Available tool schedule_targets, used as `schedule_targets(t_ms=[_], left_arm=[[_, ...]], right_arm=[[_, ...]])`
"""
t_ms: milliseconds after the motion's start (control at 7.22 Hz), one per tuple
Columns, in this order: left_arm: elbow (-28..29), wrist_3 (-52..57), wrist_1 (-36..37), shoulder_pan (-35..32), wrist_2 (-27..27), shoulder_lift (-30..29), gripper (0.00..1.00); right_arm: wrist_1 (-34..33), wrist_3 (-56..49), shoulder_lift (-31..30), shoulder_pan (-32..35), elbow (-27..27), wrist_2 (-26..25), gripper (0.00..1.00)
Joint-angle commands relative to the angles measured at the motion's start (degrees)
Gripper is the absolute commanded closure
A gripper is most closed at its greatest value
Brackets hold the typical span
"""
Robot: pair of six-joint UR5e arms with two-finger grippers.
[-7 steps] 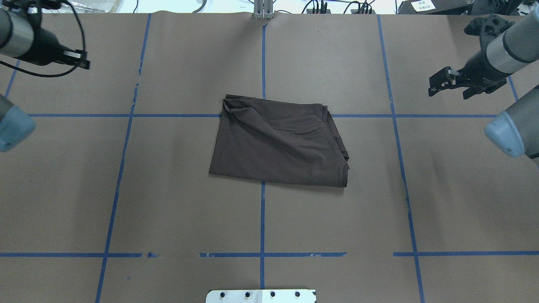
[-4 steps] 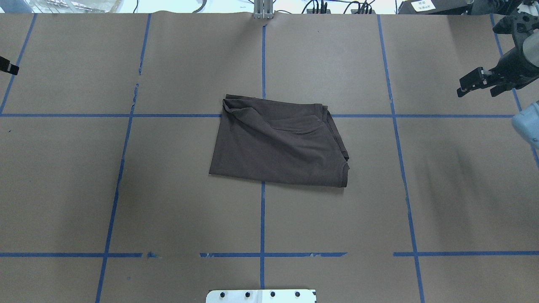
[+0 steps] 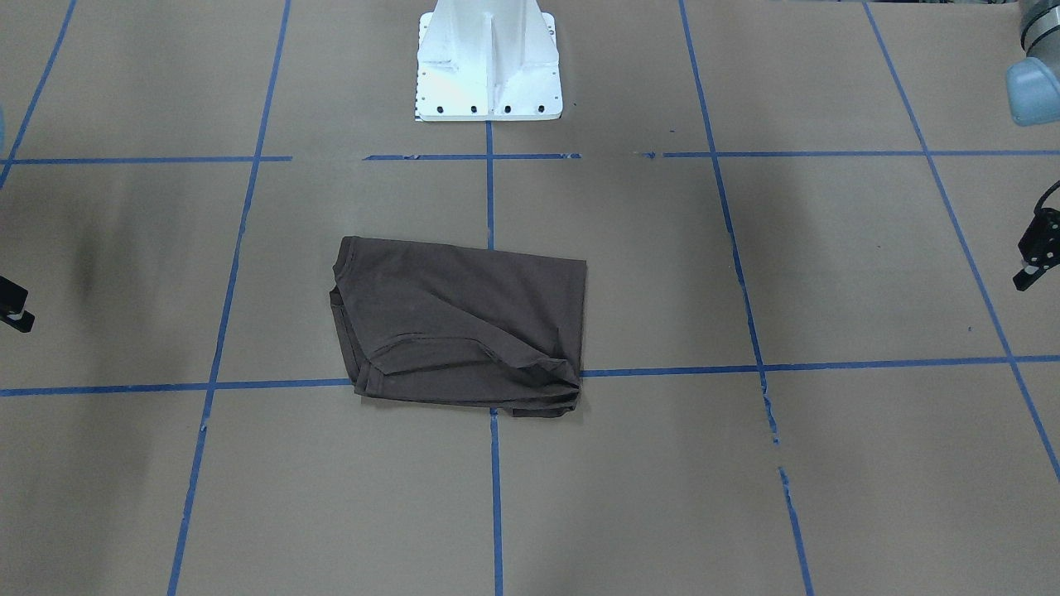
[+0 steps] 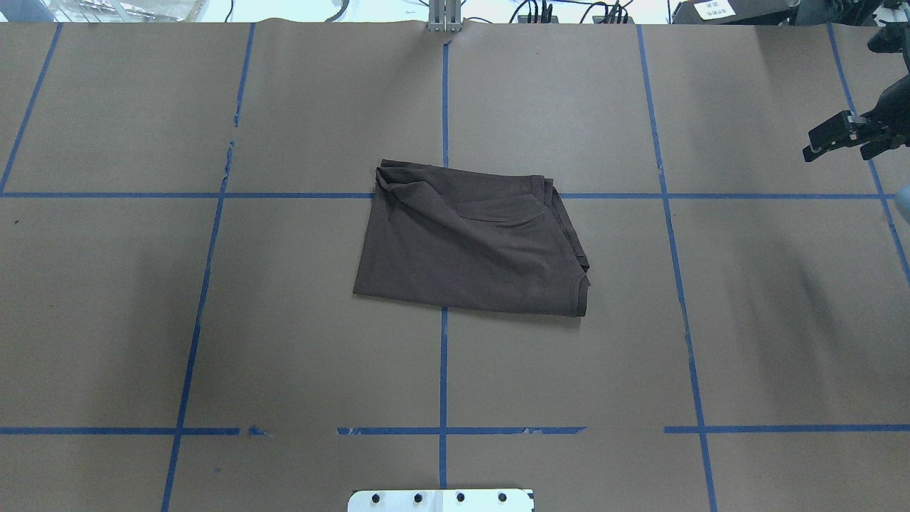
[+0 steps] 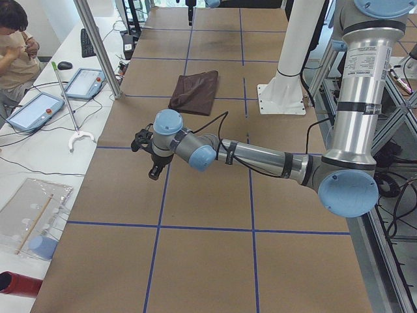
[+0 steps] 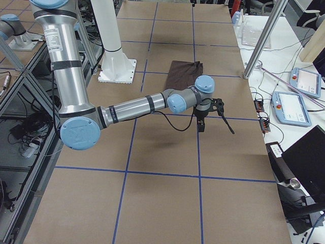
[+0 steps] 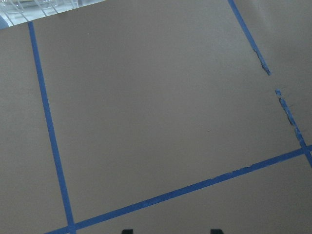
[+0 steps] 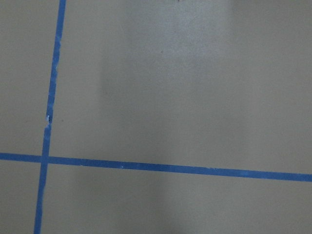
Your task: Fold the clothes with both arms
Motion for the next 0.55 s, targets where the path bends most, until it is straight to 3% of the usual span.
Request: schedule_targets(t_ms=[0, 138, 415], left_arm=[[0.31, 2.67, 2.85, -0.54, 2.75, 0.37, 0.22], [0.39, 2.67, 3.48, -0.54, 4.08, 0.63, 0.0], [1.35, 2.75, 3.75, -0.36, 3.39, 2.21, 0.0]], right_arm=[[-0.03, -2.29, -1.4, 1.87, 0.27, 0.68, 0.0], [-0.03, -4.13, -1.93, 2.32, 0.1, 1.12, 0.0], [-0.55, -5.28, -2.11, 2.76, -0.17, 1.12, 0.0]])
